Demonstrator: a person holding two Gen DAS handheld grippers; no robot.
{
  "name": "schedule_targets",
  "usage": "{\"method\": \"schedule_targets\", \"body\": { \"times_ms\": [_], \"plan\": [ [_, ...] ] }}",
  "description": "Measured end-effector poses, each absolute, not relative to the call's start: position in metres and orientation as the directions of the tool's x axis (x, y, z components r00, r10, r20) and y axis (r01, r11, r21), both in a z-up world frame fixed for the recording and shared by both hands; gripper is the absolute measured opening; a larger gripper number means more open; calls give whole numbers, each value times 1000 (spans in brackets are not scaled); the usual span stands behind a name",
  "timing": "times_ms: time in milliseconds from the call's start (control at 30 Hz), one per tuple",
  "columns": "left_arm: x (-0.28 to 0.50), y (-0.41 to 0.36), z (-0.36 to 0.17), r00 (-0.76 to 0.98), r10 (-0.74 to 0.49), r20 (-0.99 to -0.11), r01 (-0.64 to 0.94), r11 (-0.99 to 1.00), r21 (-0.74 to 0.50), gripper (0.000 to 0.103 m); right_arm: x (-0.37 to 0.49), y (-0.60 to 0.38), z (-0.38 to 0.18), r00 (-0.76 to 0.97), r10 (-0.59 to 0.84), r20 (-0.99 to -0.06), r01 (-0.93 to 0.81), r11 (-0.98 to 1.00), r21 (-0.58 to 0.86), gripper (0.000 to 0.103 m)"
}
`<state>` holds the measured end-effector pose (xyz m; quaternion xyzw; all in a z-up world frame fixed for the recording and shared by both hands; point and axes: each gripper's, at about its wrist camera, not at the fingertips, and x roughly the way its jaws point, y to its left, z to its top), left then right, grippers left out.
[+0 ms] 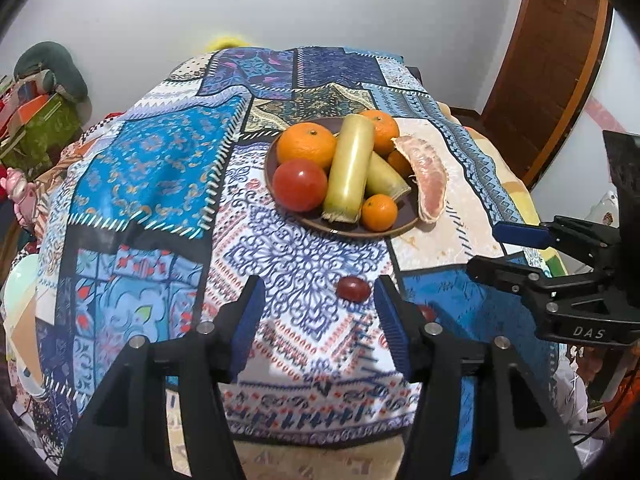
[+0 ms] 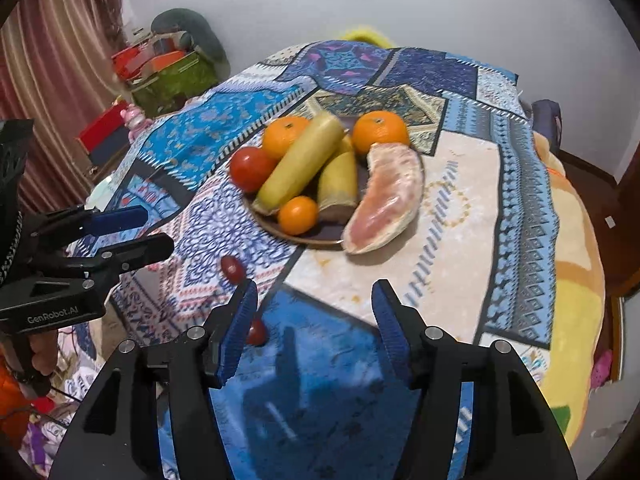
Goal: Organize fruits
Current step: 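Grasp a dark red date with the right tool while the left tool approaches another date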
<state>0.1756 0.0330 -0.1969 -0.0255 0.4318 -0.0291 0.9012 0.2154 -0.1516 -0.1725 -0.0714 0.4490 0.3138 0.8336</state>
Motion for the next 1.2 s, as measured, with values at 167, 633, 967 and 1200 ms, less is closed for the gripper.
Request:
{"method": "schedule_targets", "body": {
  "times_ms": [167, 633, 967, 1200],
  "plan": [
    [164, 44, -200, 625, -66, -778, 19, 997, -70, 59, 210, -141, -183, 362, 459, -812, -587, 788, 184, 56],
    [159, 61, -227, 575, -82, -814, -1, 995, -101, 59, 198, -108, -213, 258, 443, -859, -642, 743, 190, 31],
    [177, 47, -236, 547, -105, -830, 27, 994, -108, 59, 202, -112, -214, 260, 447, -856, -646, 739, 190, 18],
    [194, 28, -243, 527, -136, -839, 69, 991, -117, 59, 210, -131, -200, 322, 456, -830, -615, 767, 183, 18]
  ]
}}
